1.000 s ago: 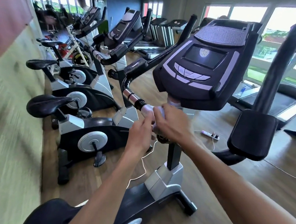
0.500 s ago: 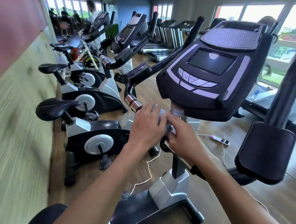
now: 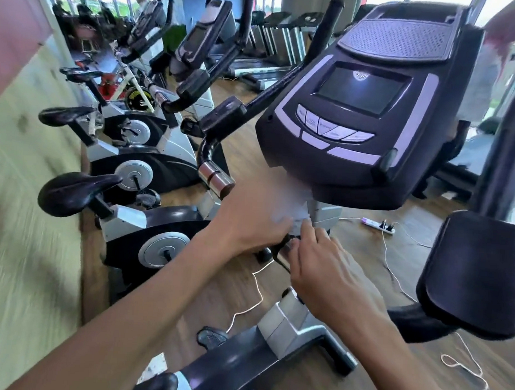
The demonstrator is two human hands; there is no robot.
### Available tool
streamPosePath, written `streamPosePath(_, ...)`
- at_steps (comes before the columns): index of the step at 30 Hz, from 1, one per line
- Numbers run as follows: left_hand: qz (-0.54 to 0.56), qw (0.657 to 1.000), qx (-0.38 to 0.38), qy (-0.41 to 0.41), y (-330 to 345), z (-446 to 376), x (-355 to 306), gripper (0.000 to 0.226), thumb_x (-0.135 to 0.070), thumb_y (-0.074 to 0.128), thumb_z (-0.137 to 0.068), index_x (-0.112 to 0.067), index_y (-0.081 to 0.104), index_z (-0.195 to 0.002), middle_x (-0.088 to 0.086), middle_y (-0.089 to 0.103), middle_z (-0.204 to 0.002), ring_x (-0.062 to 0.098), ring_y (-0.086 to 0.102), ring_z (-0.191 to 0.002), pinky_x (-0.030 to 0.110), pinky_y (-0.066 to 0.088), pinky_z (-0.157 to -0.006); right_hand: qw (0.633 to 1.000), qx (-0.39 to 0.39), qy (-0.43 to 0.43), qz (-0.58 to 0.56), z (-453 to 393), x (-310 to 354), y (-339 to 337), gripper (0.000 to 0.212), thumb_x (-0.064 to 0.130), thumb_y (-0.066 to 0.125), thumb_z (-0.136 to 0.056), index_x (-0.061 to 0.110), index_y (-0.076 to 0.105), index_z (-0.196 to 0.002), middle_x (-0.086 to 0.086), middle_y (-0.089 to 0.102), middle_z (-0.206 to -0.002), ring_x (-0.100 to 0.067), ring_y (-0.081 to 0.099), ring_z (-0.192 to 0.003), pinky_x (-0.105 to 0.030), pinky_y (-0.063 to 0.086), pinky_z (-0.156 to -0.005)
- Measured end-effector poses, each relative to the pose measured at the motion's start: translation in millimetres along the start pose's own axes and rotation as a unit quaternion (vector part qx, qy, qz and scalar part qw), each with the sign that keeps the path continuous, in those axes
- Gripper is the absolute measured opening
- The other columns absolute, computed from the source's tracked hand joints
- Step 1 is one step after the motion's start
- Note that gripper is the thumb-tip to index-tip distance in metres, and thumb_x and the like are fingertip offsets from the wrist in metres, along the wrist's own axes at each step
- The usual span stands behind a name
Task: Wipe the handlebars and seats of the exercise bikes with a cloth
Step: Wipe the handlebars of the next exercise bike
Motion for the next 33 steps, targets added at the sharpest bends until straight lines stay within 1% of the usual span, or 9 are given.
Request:
streamPosePath(7, -0.134, 0.988, 0.073, -0.033, 12, -40, -18, 0.047, -0.043, 0.045, -0.102, -0.007, 0.063, -0.128, 0.015, 0.063, -0.129, 0.035, 0.056, -0.122, 0.039, 0.043, -0.098, 1.0, 0.004, 0.007, 0.009, -2, 1, -3, 0.04, 0.04, 0.016, -0.101, 0.016, 0.043, -0.12, -0.008, 0.06, -0.11, -0.035, 0.061, -0.103, -0.046, 0.05, -0.081)
streamPosePath(11, -0.069, 0.997, 0.006, -0.036, 3, -12, -12, 0.046, -0.045, 0.043, -0.099, -0.012, 0.067, -0.12, 0.011, 0.066, -0.119, 0.034, 0.058, -0.113, 0.041, 0.041, -0.092, 0.999, 0.009, 0.029, -0.037, 0, -3, -5, 0.028, 0.038, 0.021, -0.102, 0.018, 0.04, -0.098, -0.011, 0.058, -0.102, -0.038, 0.061, -0.1, -0.049, 0.05, -0.081)
streamPosePath(14, 0.057, 0.996, -0.065, -0.022, -5, 31, -7, 0.06, -0.051, 0.041, -0.091, -0.014, 0.064, -0.132, 0.006, 0.064, -0.132, 0.03, 0.056, -0.121, 0.041, 0.043, -0.103, 0.991, 0.01, 0.063, -0.115, -1, -7, -6, 0.025, 0.032, 0.028, -0.105, 0.017, 0.041, -0.089, -0.013, 0.055, -0.096, -0.038, 0.058, -0.098, -0.05, 0.048, -0.084)
streamPosePath(17, 0.102, 0.992, -0.037, -0.058, -9, 39, 1, 0.068, -0.057, 0.049, -0.086, -0.02, 0.057, -0.142, -0.004, 0.055, -0.147, 0.022, 0.051, -0.132, 0.037, 0.041, -0.107, 0.979, -0.009, 0.087, -0.182, -8, -8, -12, 0.031, 0.03, 0.024, -0.105, 0.01, 0.046, -0.095, -0.018, 0.058, -0.092, -0.04, 0.059, -0.092, -0.05, 0.048, -0.082)
streamPosePath(19, 0.054, 0.993, -0.024, -0.102, -8, 19, 2, 0.062, -0.067, 0.049, -0.088, -0.02, 0.06, -0.127, -0.001, 0.062, -0.131, 0.024, 0.057, -0.121, 0.039, 0.044, -0.095, 0.976, -0.022, 0.085, -0.198, -9, -7, -15, 0.033, 0.03, 0.023, -0.104, 0.008, 0.047, -0.098, -0.019, 0.059, -0.091, -0.041, 0.06, -0.089, -0.052, 0.049, -0.083)
streamPosePath(22, -0.027, 0.994, -0.077, -0.076, -2, 2, -10, 0.051, -0.061, 0.047, -0.092, -0.015, 0.062, -0.109, 0.007, 0.067, -0.107, 0.033, 0.062, -0.102, 0.042, 0.045, -0.089, 0.977, -0.046, 0.073, -0.196, -6, -4, -14, 0.045, 0.042, 0.016, -0.095, 0.01, 0.048, -0.098, -0.017, 0.061, -0.089, -0.039, 0.06, -0.086, -0.053, 0.05, -0.081)
streamPosePath(27, 0.081, 0.963, -0.211, -0.144, 1, 8, 4, 0.026, -0.04, 0.059, -0.091, -0.02, 0.074, -0.097, 0.003, 0.073, -0.092, 0.032, 0.065, -0.086, 0.038, 0.047, -0.072, 0.982, -0.023, 0.051, -0.182, -2, -2, -17, 0.032, 0.048, 0.02, -0.094, 0.025, 0.039, -0.08, -0.008, 0.053, -0.091, -0.038, 0.055, -0.088, -0.05, 0.045, -0.077)
streamPosePath(30, 0.146, 0.943, -0.277, -0.109, 12, 39, -7, 0.042, -0.049, 0.054, -0.096, -0.013, 0.073, -0.106, 0.003, 0.073, -0.104, 0.026, 0.065, -0.098, 0.037, 0.049, -0.086, 0.982, -0.038, 0.061, -0.173, -1, -6, -13, 0.031, 0.049, 0.023, -0.099, 0.028, 0.039, -0.084, -0.001, 0.047, -0.087, -0.039, 0.056, -0.089, -0.044, 0.038, -0.07)
streamPosePath(33, 0.183, 0.946, -0.267, -0.033, 14, 56, -8, 0.06, -0.055, 0.038, -0.103, -0.008, 0.071, -0.12, 0.006, 0.071, -0.122, 0.026, 0.063, -0.113, 0.038, 0.048, -0.1, 0.976, -0.034, 0.072, -0.205, -2, -7, -9, 0.038, 0.051, 0.018, -0.097, 0.023, 0.045, -0.092, -0.004, 0.052, -0.091, -0.038, 0.058, -0.09, -0.043, 0.038, -0.07)
Point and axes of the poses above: each hand's wrist, its own z-axis away from the middle knuckle, its own y-axis out of the palm, x = y × z, the point moved 5 cm from there along -z, towards the middle knuckle
